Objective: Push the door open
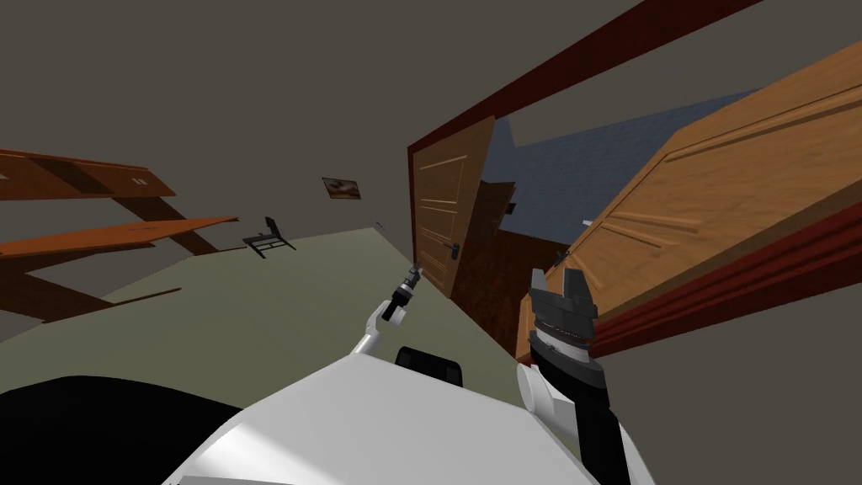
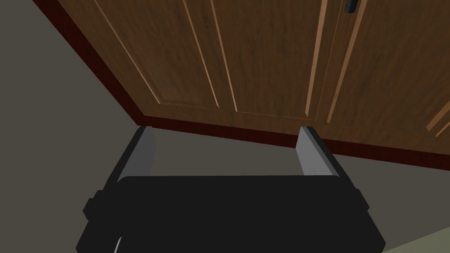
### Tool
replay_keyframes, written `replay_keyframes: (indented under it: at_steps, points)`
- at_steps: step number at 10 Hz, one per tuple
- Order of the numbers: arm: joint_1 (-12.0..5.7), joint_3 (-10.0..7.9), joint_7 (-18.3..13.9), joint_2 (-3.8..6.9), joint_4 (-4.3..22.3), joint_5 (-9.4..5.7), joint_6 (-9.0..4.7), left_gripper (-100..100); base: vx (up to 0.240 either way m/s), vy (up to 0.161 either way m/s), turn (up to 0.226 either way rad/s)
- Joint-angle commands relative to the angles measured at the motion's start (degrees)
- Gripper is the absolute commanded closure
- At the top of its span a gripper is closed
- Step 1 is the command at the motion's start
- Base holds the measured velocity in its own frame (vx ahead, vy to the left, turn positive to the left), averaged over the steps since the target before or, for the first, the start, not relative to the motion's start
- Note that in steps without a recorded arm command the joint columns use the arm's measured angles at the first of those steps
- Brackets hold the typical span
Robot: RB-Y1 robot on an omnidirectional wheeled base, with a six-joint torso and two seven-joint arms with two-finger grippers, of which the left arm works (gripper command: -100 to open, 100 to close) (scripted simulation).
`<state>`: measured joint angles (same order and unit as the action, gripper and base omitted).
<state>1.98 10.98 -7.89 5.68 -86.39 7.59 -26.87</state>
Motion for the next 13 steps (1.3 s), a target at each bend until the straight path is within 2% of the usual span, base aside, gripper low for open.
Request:
replay_keyframes:
  at_steps: [1, 11, 12, 13]
  points:
    - [-1.44, 0.42, -0.3, -0.21, 2.1, 0.09, 0.25, -100, 0.09, 0.029, -0.026]
    - [-10.14, 2.6, -2.4, -1.18, 15.9, 0.36, 0.52, -100, 0.098, 0.026, -0.03]
    - [-11.75, 3.01, -2.8, -1.51, 18.5, 0.41, 0.58, -100, 0.132, 0.03, -0.044]
    - [-12.56, 3.21, -3.0, -1.68, 19.7, 0.43, 0.6, -100, 0.156, 0.04, -0.031]
